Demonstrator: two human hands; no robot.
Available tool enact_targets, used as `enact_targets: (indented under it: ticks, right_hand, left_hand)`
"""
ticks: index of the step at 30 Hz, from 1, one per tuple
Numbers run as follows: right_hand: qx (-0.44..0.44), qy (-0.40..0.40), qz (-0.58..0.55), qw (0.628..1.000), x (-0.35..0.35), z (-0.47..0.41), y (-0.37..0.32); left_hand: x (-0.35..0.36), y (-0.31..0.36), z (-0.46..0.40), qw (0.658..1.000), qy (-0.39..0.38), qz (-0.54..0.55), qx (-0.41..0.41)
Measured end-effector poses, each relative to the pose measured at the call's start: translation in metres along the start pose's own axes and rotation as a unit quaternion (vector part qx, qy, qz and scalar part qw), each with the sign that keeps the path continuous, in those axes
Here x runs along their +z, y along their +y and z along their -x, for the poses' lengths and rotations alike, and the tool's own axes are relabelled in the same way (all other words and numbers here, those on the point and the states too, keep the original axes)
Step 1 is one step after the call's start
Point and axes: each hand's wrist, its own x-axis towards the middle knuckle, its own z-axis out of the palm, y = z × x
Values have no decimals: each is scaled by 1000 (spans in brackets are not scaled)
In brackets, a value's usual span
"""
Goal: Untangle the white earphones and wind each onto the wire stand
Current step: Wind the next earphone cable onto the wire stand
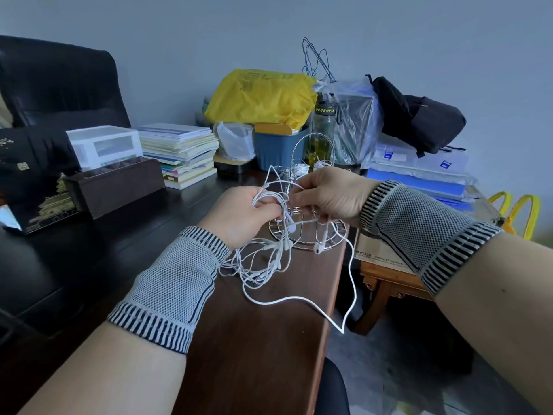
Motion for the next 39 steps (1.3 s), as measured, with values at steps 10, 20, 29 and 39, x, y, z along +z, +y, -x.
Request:
enact_targets:
  ticks: [10,20,29,39]
  right_hand:
    - [-31,37,66,997,-1,0,-1]
    - [-14,19,-8,1000,4,2,-2]
    - [12,34,-48,998,12,0,5]
    - [43,14,16,999,-4,4,3]
  left_hand:
    - [2,-2,-1,993,-6,106,-43]
    - [3,-2,-1,994,-9,106,-37]
    - [3,-6,-2,997,-19,71,-1]
    - [-7,-5,-3,999,-6,-37,19]
